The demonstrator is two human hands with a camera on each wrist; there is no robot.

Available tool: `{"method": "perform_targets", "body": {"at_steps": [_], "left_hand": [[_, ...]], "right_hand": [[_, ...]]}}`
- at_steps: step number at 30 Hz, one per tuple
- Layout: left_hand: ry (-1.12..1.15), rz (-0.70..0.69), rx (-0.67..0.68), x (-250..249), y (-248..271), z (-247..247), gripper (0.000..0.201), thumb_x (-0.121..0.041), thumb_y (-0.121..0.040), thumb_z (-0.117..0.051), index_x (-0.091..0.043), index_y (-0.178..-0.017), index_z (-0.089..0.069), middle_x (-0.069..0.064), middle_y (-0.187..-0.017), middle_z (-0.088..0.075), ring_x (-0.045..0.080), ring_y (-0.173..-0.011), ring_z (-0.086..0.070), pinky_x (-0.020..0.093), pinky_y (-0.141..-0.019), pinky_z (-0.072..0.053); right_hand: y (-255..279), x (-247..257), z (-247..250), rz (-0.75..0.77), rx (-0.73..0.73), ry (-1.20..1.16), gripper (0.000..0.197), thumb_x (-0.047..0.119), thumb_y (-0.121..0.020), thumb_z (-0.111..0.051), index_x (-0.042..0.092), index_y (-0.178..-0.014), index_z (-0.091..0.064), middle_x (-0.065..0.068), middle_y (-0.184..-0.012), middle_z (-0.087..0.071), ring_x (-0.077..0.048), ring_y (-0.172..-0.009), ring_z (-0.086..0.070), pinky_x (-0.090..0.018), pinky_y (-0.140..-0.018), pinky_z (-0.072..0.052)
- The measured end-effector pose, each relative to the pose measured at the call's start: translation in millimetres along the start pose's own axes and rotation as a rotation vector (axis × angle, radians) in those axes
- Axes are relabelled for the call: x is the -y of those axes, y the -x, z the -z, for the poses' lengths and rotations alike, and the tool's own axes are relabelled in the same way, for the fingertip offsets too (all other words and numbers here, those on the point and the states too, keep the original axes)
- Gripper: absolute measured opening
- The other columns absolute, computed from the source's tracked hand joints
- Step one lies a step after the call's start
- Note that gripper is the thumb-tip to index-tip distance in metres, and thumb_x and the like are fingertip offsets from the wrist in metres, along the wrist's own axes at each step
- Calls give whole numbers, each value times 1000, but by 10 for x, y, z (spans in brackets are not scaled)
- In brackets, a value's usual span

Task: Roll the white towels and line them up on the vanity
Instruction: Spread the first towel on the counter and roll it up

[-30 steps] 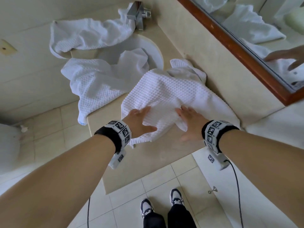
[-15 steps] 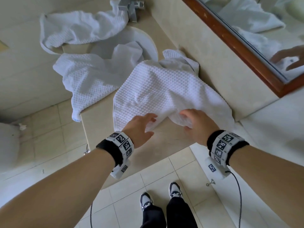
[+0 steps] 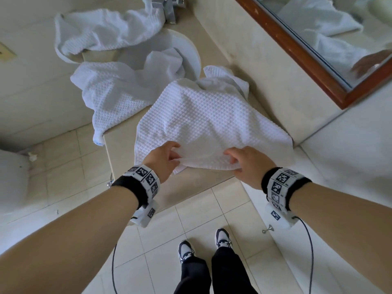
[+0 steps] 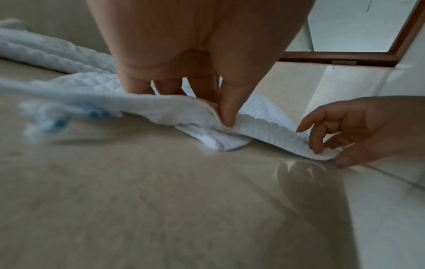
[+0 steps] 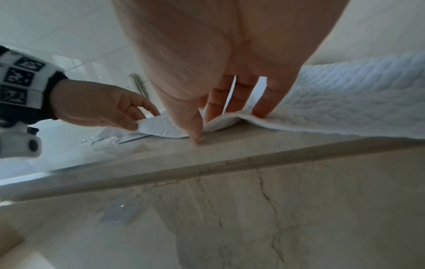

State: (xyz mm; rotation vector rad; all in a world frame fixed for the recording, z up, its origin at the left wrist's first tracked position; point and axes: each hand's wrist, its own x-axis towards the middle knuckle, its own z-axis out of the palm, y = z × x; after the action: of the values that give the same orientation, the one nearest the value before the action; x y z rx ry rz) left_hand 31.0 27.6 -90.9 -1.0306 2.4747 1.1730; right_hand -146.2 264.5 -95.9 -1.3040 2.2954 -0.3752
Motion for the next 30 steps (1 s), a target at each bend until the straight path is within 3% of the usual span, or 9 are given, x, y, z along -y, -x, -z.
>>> {"method": "perform_targets", "body": {"at_steps": [4, 10, 13, 15, 17, 21, 25, 30], "left_hand": [[123, 21, 34, 40, 120, 20, 27, -18, -92, -67, -35, -111, -56, -12, -88, -72, 9, -72, -62, 20, -64, -46], [70, 55, -180, -3, 148, -92, 30, -10, -81, -72, -32, -95, -56, -8, -89, -61, 12, -80, -59, 25, -75, -51], [-28, 50, -266, 4, 155, -146, 29, -12, -80, -68, -37, -90, -57, -11, -92, -59, 11, -82, -58, 23, -70, -47], [-71, 36, -249, 27, 180, -192, 30, -14, -87, -60, -43, -99, -60, -15, -92, -64, 8, -83, -60, 20, -71, -46], [-99, 3, -209, 60, 229, -235, 39, -15, -91, -55, -44, -117, -60, -17, -93, -66, 5, -88, -60, 23, -80, -50], [-242, -124, -159, 124, 315, -229, 52, -32, -85, -71, -38, -133, -51, -22, -99, -58, 8, -102, -54, 31, -96, -46], [-233, -119, -187, 91, 305, -224, 42, -21, -89, -69, -30, -128, -59, -15, -103, -53, 13, -103, -53, 33, -96, -45], [-84, 11, -185, 111, 282, -106, 27, -16, -94, -60, -33, -115, -63, -14, -102, -62, 11, -95, -60, 28, -88, -51]], "right_hand": [[105, -17, -41, 58, 24, 56, 48, 22, -87, -66, 35, -130, -49, 16, -103, -60, -9, -96, -53, -30, -85, -51], [89, 12, -43, 104, 25, 157, 42, 14, -88, -61, 30, -125, -51, 12, -104, -62, -13, -98, -53, -33, -82, -51], [84, 1, -23, 94, 38, 120, 39, 12, -90, -57, 30, -125, -53, 12, -100, -62, -12, -93, -55, -30, -79, -50], [64, -36, 33, 63, 41, 43, 37, 13, -93, -55, 30, -126, -54, 16, -93, -59, -5, -82, -54, -23, -72, -44], [39, -88, 106, 34, 28, -4, 36, 13, -94, -54, 29, -126, -54, 18, -88, -55, -1, -78, -52, -20, -68, -39], [20, -137, 205, 18, 50, -4, 39, 7, -94, -53, 28, -127, -56, 13, -100, -59, -6, -88, -55, -22, -75, -41], [31, -157, 261, -12, 108, 50, 47, 0, -92, -50, 28, -129, -55, 6, -116, -61, -12, -99, -57, -30, -87, -50], [47, -241, 416, -118, 97, 79, 41, 5, -94, -50, 27, -128, -55, 5, -107, -64, -14, -92, -57, -26, -76, -45]]}}
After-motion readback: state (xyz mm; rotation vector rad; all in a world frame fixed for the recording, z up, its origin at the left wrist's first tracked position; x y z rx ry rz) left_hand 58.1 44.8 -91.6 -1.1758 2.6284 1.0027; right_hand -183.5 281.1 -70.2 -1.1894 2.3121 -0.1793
